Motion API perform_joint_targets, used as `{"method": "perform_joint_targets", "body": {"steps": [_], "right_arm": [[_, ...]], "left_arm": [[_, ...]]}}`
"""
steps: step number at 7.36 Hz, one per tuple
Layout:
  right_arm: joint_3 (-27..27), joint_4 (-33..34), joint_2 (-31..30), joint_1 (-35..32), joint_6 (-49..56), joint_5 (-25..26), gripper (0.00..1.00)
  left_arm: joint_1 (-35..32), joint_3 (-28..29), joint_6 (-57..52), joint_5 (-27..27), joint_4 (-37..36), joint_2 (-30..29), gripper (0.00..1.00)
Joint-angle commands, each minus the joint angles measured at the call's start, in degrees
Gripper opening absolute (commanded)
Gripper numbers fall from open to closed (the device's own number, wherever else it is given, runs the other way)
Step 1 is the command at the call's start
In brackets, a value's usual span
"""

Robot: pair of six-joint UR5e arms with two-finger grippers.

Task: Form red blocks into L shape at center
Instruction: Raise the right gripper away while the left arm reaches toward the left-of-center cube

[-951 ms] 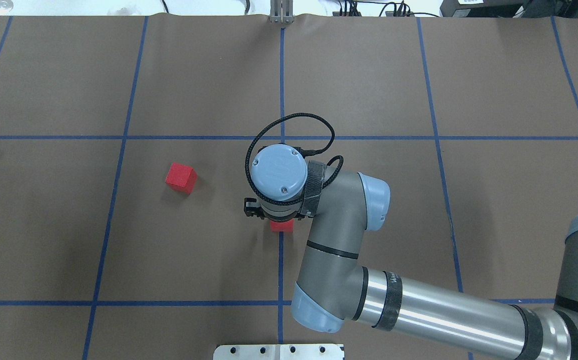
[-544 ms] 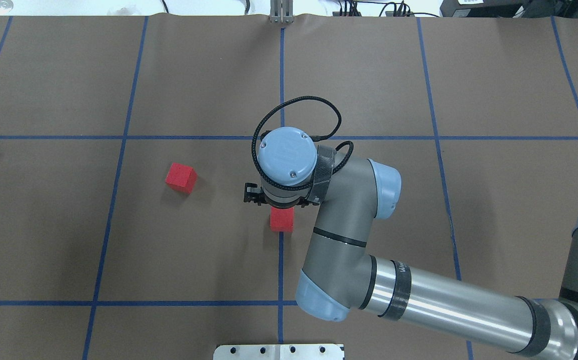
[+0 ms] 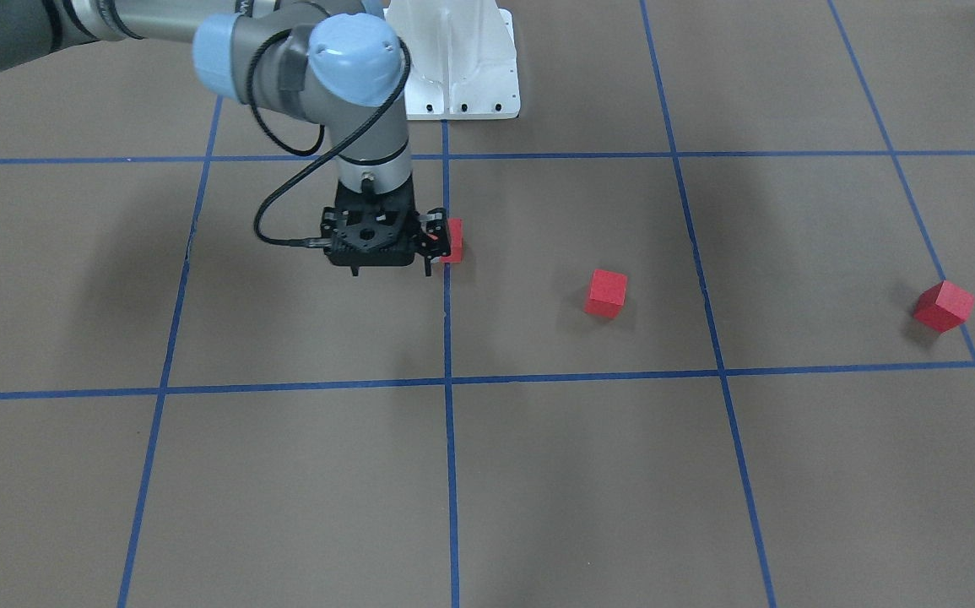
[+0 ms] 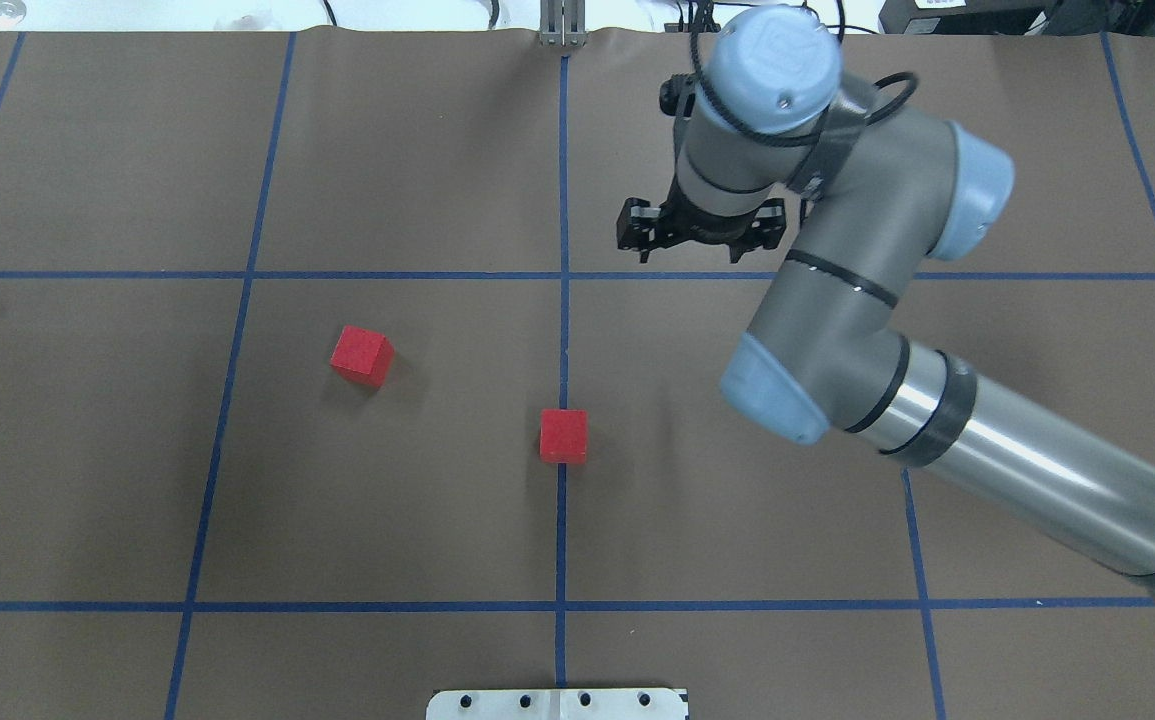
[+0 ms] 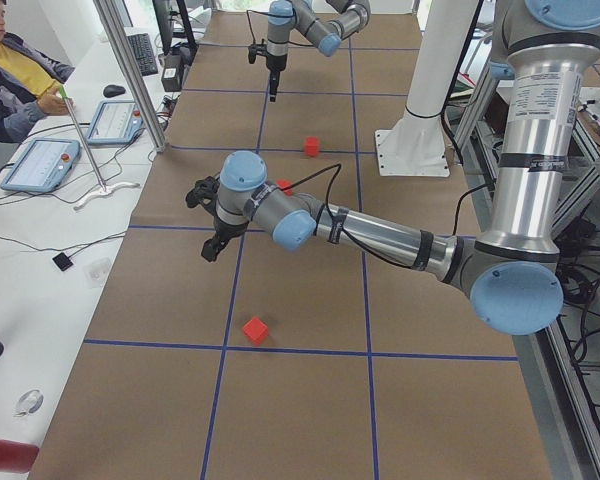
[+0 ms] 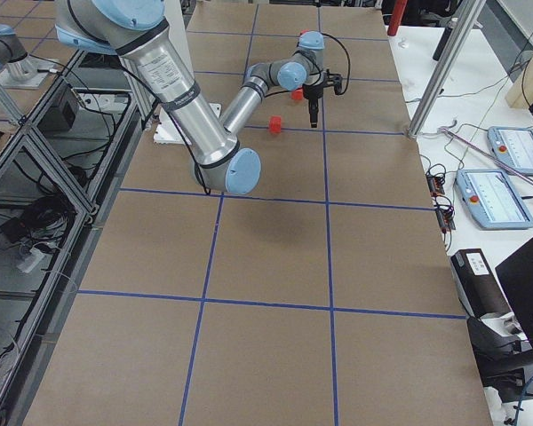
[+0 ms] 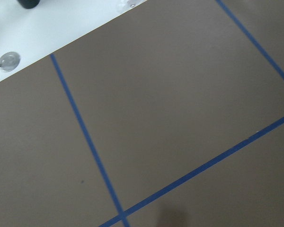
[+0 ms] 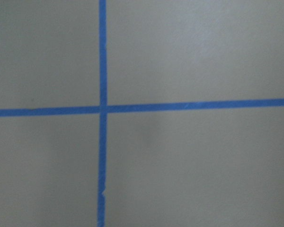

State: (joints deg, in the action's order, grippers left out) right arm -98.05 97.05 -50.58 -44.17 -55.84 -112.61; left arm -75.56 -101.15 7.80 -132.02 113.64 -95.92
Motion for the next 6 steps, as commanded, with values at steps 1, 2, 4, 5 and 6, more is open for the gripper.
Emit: {"method": "perform_joint_targets", "body": {"steps": [1,2,4,5,6], "right_arm": [[-2.3,-0.1,-8.7,-10.6,18.8,-5.8,1.00],[-2.6,0.0,-11.4,-13.9,24.4,-6.2,1.00],[-2.1,0.1,-17.1,-21.6,42.2,-12.4,1.00],[-2.2,0.0,-21.2,-25.8,49.8,-15.6,1.00],[-2.2,0.0,-24.9,-29.3,57.3,-16.4,1.00]], "left_arm": [[12.1,-1.3,16.8,0.4,-0.4,-7.5,1.00],[16.6,-1.3,21.2,0.5,-2.1,-10.2,1.00],[23.6,-1.4,24.6,6.9,-10.9,-16.5,1.00],[27.2,-1.2,24.8,7.6,-13.8,-18.6,1.00],[29.8,-0.7,27.7,9.5,-14.1,-19.2,1.00]]}}
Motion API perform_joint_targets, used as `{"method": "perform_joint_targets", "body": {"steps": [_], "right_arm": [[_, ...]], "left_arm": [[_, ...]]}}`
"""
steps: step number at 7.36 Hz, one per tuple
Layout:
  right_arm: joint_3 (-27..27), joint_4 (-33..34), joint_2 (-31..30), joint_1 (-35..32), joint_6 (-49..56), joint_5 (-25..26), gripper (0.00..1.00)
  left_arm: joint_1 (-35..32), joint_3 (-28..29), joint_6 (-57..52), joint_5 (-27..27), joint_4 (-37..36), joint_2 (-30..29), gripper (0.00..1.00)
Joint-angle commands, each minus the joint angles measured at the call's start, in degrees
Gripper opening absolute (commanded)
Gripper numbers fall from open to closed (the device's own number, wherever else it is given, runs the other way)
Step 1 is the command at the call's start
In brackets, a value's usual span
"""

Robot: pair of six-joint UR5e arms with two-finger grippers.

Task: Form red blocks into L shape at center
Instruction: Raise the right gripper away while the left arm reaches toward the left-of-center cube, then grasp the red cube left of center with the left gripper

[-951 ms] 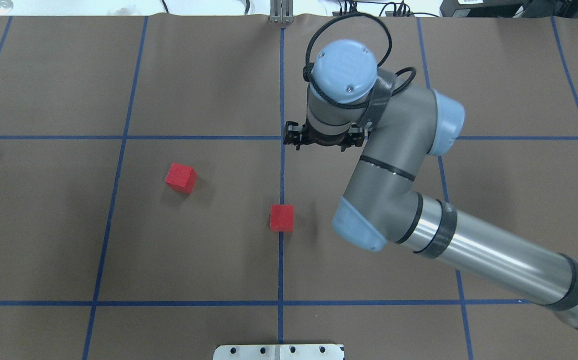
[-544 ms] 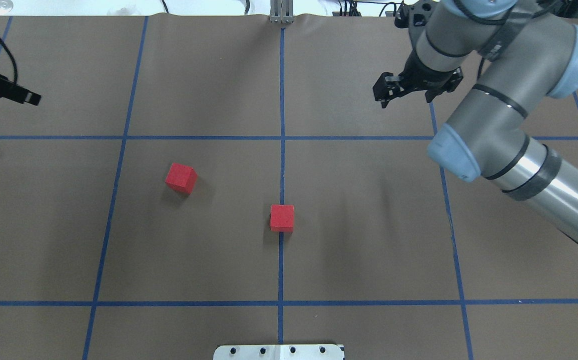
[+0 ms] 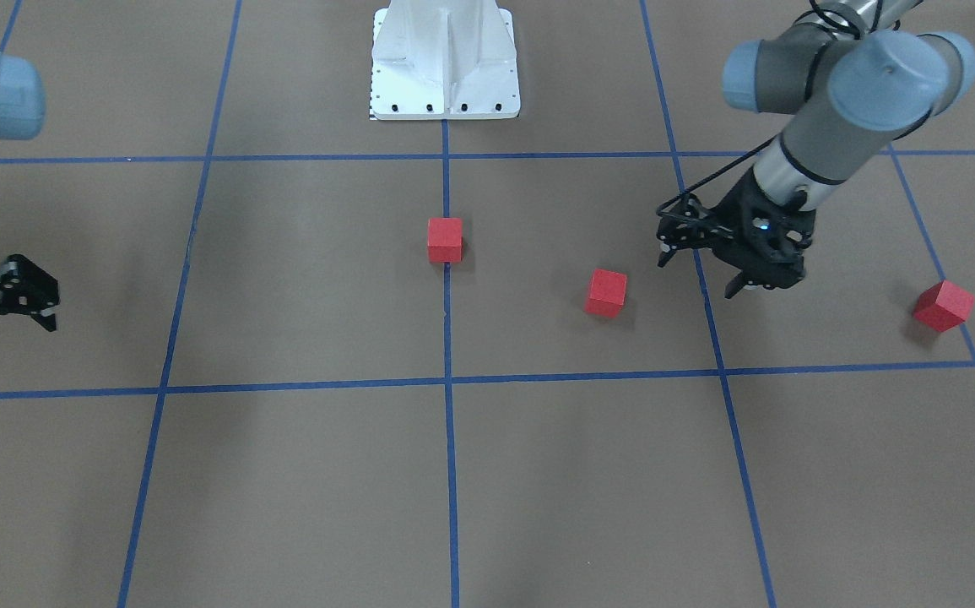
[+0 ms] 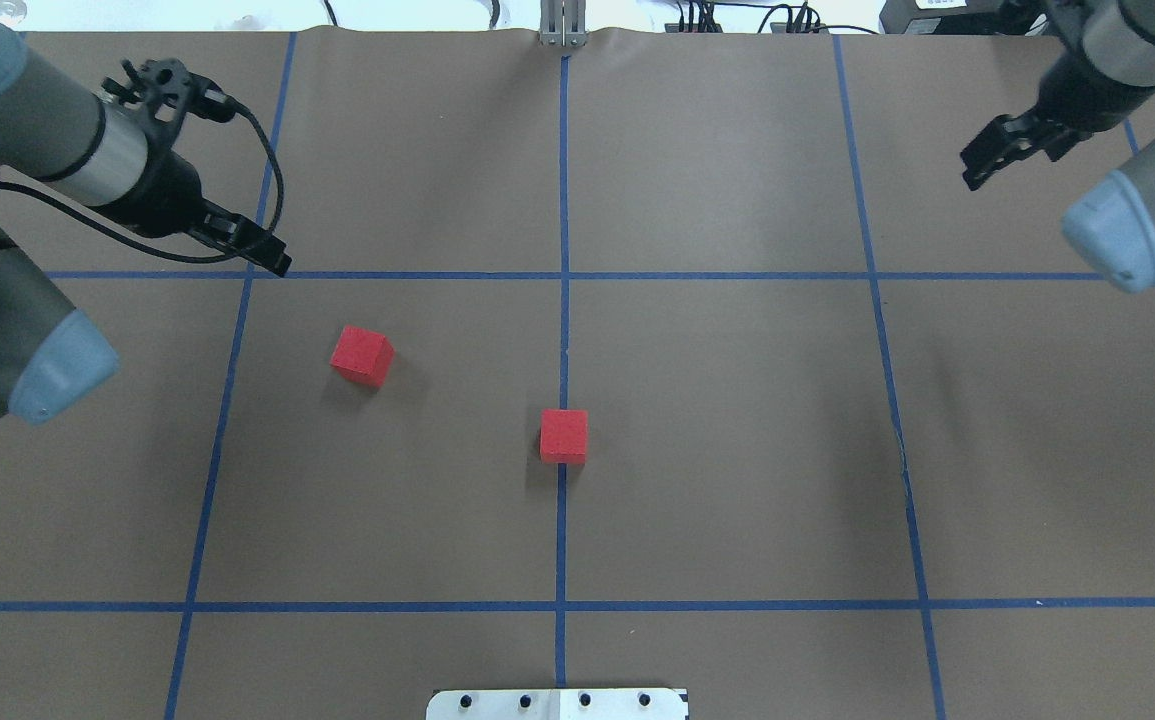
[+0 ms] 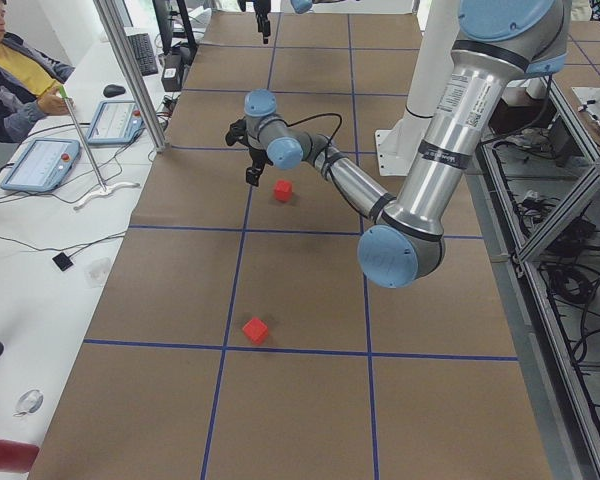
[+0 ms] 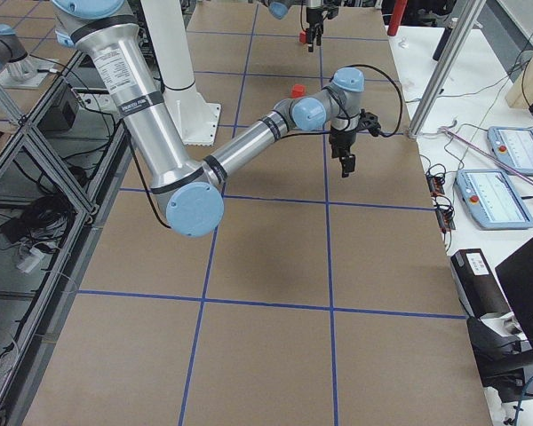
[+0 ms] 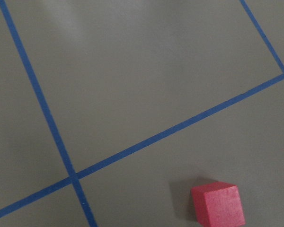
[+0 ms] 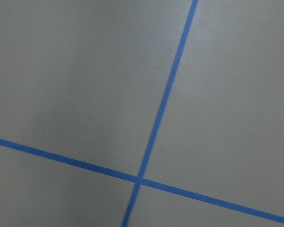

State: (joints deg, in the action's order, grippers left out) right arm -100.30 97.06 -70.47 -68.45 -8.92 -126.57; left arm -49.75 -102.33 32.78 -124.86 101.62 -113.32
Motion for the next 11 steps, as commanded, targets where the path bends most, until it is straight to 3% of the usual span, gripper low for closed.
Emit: {"method": "perform_joint_targets", "body": {"steps": [1,3,5,11], "right_arm": [[0.0,0.0,-7.4,-6.7,13.5,-2.5,1.00],[0.0,0.0,-8.5,-7.1,13.4,-2.5,1.00],[-0.1,0.0,-8.5,-7.1,13.3,-2.5,1.00],[0.2,0.0,-8.5,-7.1,13.3,-2.4,1.00]], "left_arm": [[7.9,1.7,5.0,7.0,-2.1,-2.5,1.00],[8.3,7.8,9.4,7.7,-2.2,-6.4,1.00],[8.4,10.9,11.8,8.0,-2.1,-6.6,1.00],[11.2,11.5,14.9,8.2,-2.1,-6.8,0.99]]}}
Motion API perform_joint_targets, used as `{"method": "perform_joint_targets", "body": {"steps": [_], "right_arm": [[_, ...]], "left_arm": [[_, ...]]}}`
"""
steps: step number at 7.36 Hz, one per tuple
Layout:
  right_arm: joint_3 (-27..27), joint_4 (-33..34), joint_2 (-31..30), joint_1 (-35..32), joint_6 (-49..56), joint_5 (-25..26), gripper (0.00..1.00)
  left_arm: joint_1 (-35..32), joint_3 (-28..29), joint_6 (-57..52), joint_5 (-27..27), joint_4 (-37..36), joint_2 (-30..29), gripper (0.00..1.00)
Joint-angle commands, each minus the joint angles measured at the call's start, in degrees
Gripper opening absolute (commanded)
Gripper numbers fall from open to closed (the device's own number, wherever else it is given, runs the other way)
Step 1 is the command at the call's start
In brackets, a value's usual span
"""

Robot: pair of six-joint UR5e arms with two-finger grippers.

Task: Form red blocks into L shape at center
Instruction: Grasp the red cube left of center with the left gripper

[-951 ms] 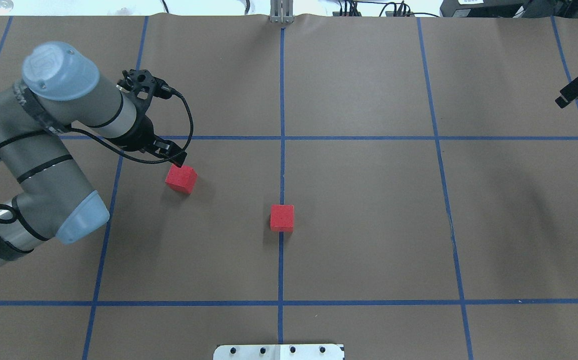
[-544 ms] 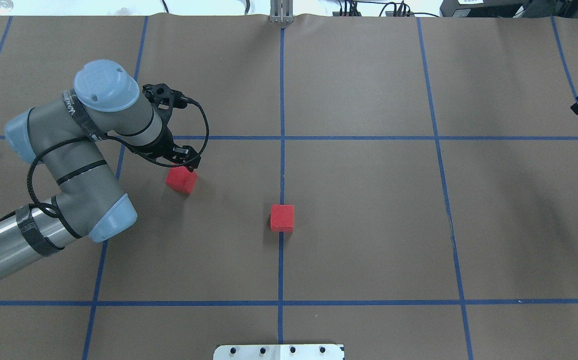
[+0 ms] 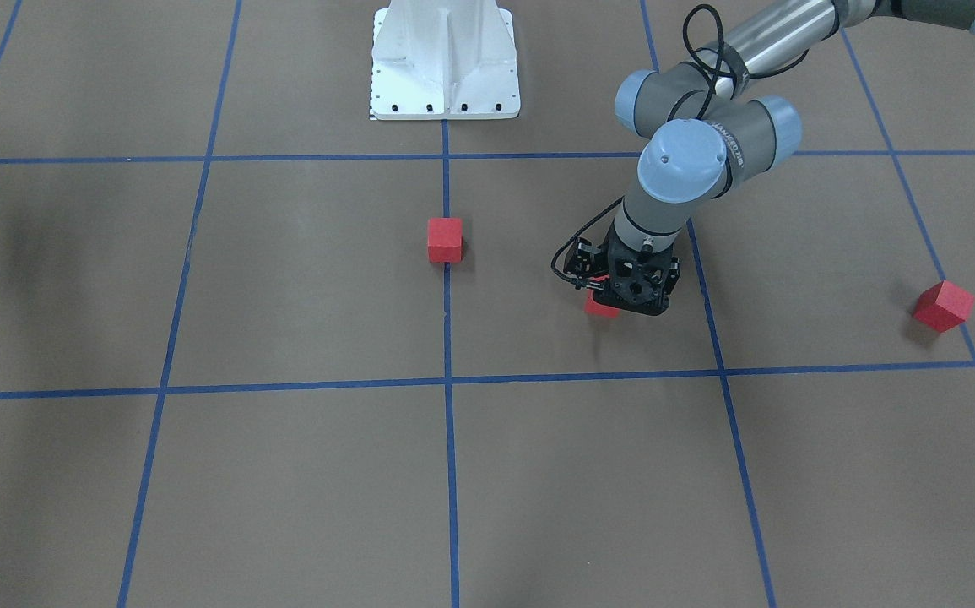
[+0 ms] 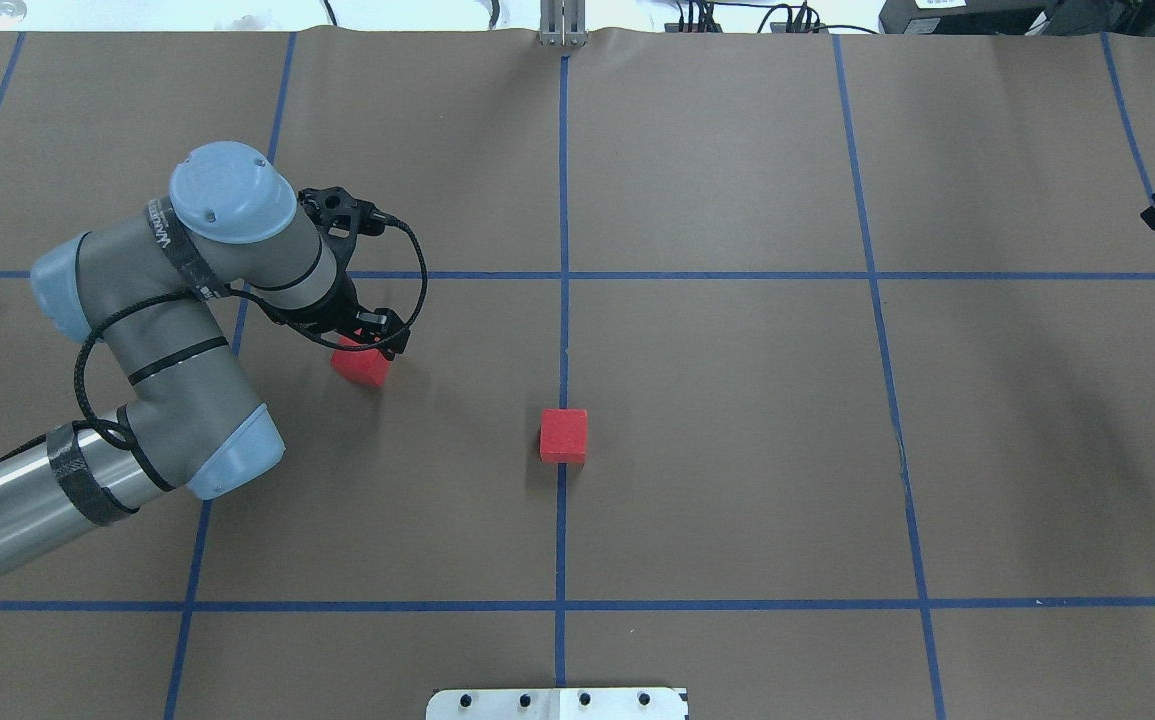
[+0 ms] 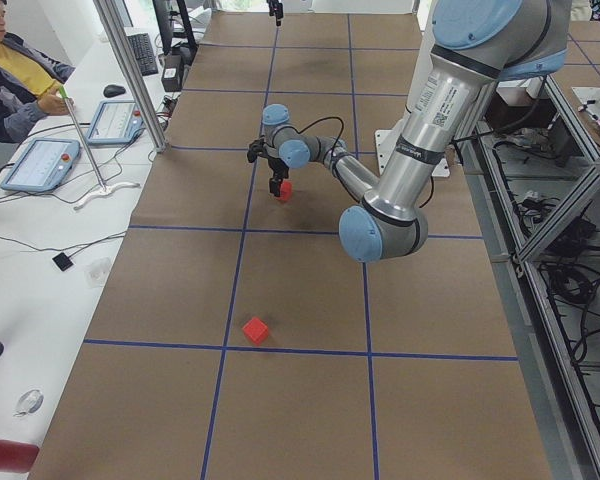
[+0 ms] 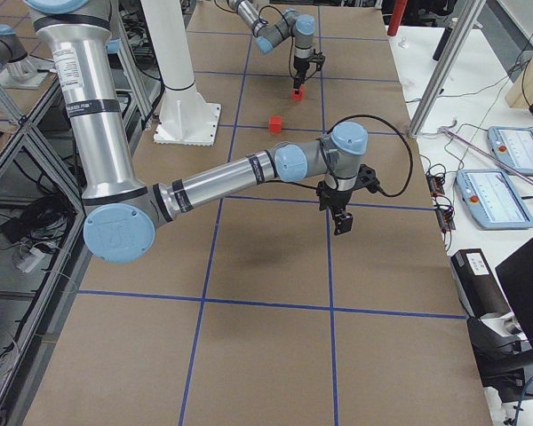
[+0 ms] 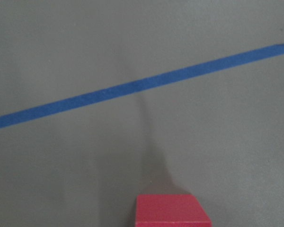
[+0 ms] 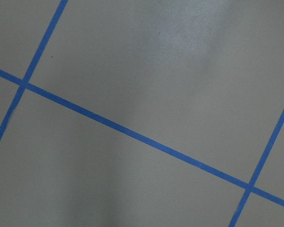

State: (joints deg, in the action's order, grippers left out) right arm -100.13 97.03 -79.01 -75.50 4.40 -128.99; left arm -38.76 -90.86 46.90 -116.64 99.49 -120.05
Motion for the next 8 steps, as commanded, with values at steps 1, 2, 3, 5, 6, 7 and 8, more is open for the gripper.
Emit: {"method": "perform_joint_targets", "body": {"steps": [1,2,3,5,6,7,8], "right_arm": [[0.0,0.0,0.1,0.0,0.0,0.1,1.00],[0.0,0.0,0.1,0.0,0.0,0.1,1.00],[0.0,0.0,0.1,0.0,0.0,0.1,1.00],[0.0,0.0,0.1,0.1,0.0,0.1,1.00],[0.0,0.0,0.1,0.1,0.0,0.1,1.00],[0.0,0.0,0.1,0.1,0.0,0.1,1.00],[0.1,0.0,0.1,0.1,0.0,0.2,1.00]], "left_arm": [[0.2,0.4,0.7,0.0,-0.1,-0.4,0.90],[0.2,0.4,0.6,0.0,-0.1,-0.5,0.83],[0.2,0.5,0.6,0.0,0.0,-0.6,0.83],[0.2,0.8,0.0,0.0,0.0,-0.8,0.84],[0.2,0.8,-0.1,0.0,0.0,-0.8,0.84],[0.2,0.9,-0.1,0.0,0.0,-0.7,0.83],[0.2,1.0,-0.2,0.1,0.0,-0.8,0.57]]}}
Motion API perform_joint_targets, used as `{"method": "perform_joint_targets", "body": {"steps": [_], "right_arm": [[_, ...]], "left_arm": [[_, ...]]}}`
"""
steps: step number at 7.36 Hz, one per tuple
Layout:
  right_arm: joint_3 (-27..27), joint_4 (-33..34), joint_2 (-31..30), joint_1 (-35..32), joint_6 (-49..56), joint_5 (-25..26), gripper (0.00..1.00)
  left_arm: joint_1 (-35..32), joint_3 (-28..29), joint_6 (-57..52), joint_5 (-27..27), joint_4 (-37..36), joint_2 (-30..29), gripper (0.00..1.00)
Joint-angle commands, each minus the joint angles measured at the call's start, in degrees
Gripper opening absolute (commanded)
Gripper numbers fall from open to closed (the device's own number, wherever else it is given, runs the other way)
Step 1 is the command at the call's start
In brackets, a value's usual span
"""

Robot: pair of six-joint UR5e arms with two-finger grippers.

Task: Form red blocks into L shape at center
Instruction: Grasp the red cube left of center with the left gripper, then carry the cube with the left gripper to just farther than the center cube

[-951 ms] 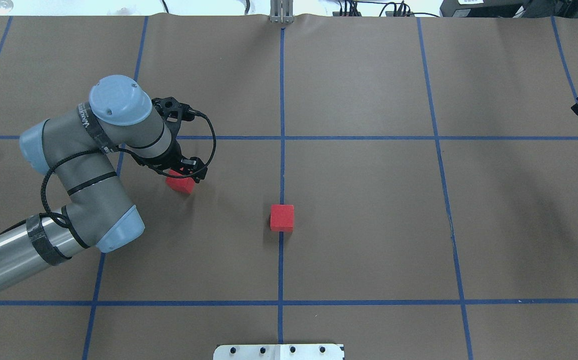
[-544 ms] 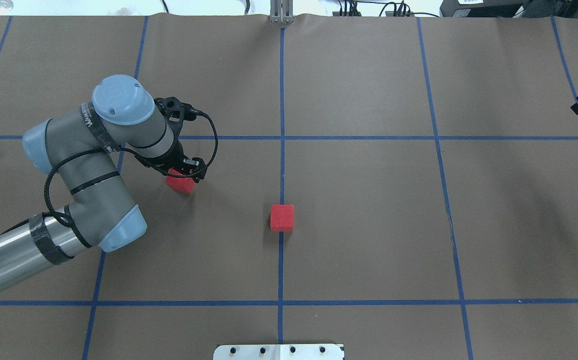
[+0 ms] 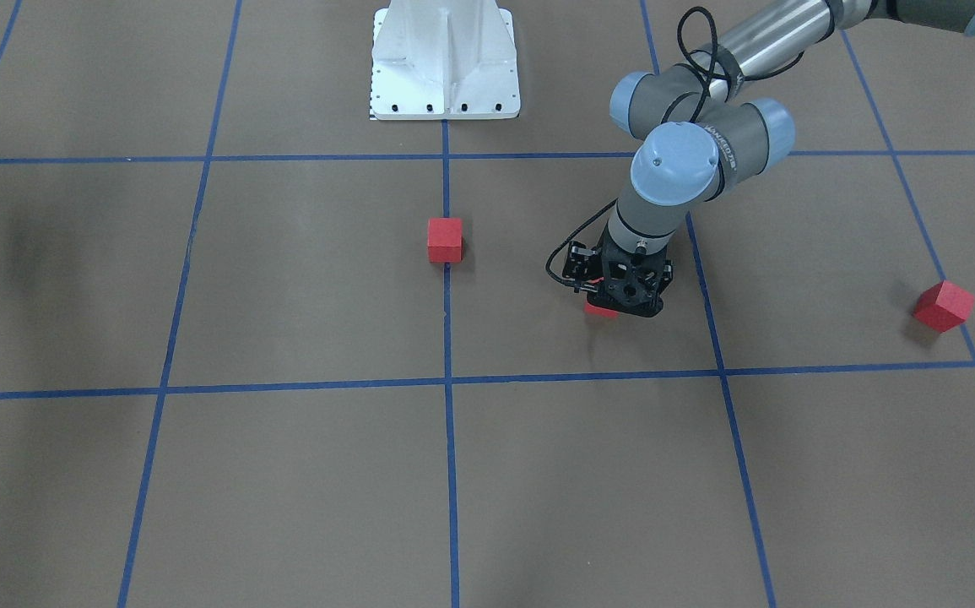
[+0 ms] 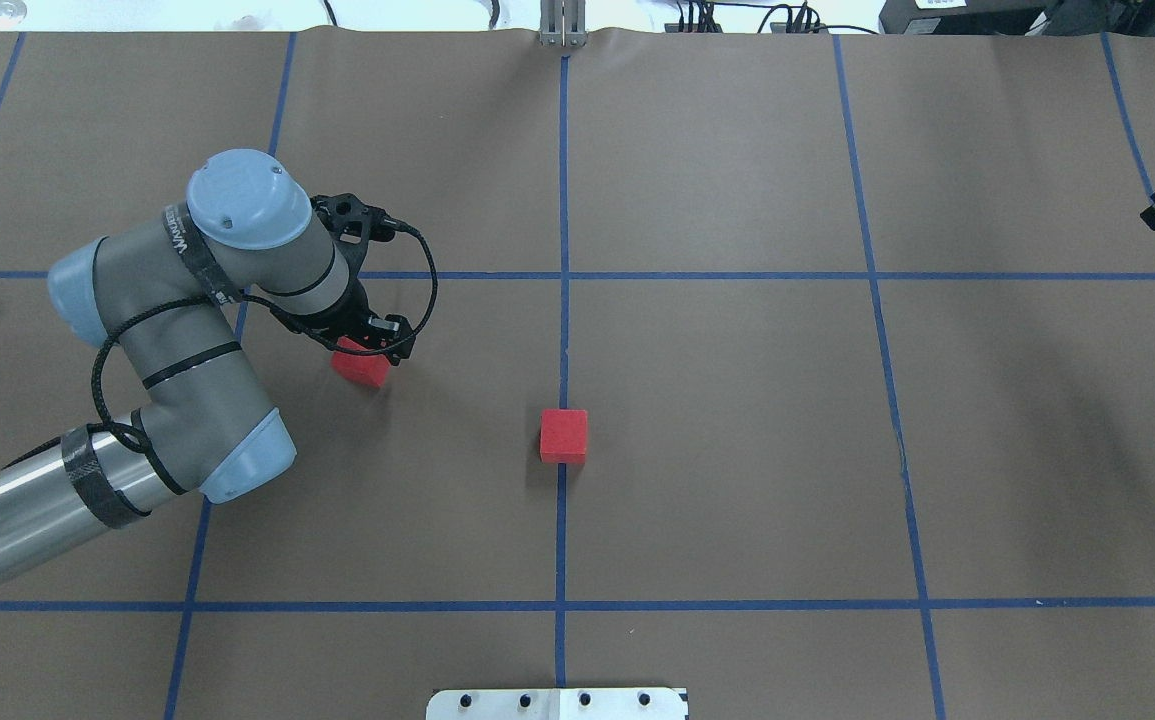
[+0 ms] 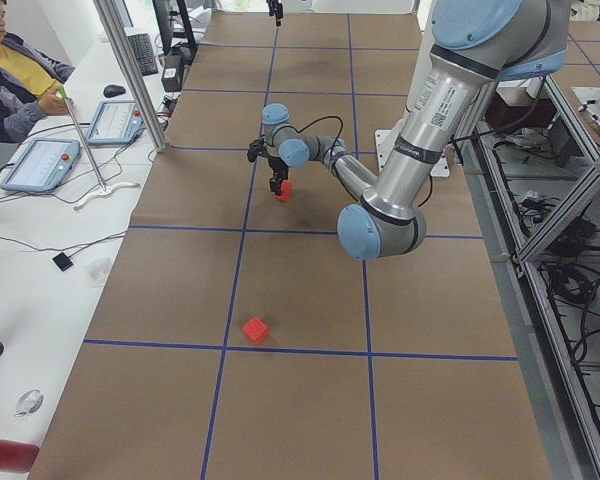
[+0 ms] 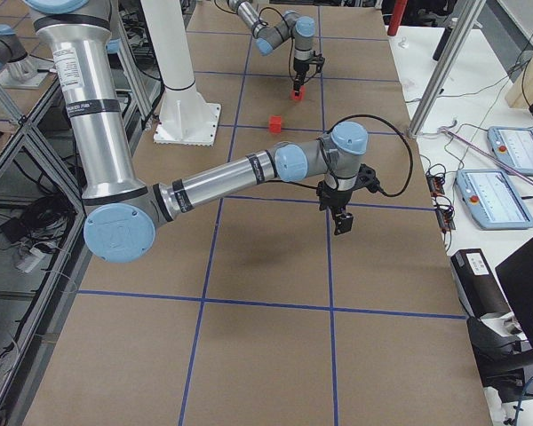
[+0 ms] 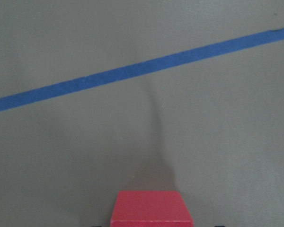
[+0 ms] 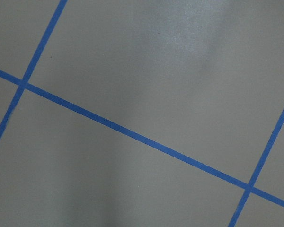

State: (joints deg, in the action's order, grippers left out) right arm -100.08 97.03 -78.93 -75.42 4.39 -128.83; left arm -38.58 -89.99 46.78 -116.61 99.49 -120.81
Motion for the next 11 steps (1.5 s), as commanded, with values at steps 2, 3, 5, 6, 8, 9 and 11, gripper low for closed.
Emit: {"method": "perform_joint_targets", "body": {"steps": [2,3,5,6,8,9,11], "right_arm": [[0.2,0.0,0.0,0.0,-0.1,0.2,1.00],[0.3,0.0,-0.4,-0.1,-0.2,0.3,1.00],[1.0,0.1,-1.5,-1.6,-0.3,0.4,1.00],[1.0,0.0,-2.4,-2.0,-0.2,0.4,1.00],[1.0,0.0,-2.4,-2.3,-0.3,0.4,1.00],[1.0,0.0,-2.4,-2.3,-0.3,0.4,1.00],[1.0,0.0,-2.3,-2.4,-0.4,0.4,1.00]], "left_arm": [[-0.3,-0.1,-0.1,1.2,0.0,0.0,0.00],[-0.4,-0.2,-0.1,1.2,0.0,-0.1,0.00],[-0.4,0.0,0.5,1.0,-4.1,-4.8,0.00],[-0.2,0.9,1.0,1.1,-9.5,-10.2,0.00],[1.2,8.8,7.3,1.1,-10.1,-19.1,0.00],[2.9,12.4,10.2,1.7,-10.0,-22.6,0.00],[6.0,12.8,12.8,5.3,-9.8,-23.5,0.00]]}}
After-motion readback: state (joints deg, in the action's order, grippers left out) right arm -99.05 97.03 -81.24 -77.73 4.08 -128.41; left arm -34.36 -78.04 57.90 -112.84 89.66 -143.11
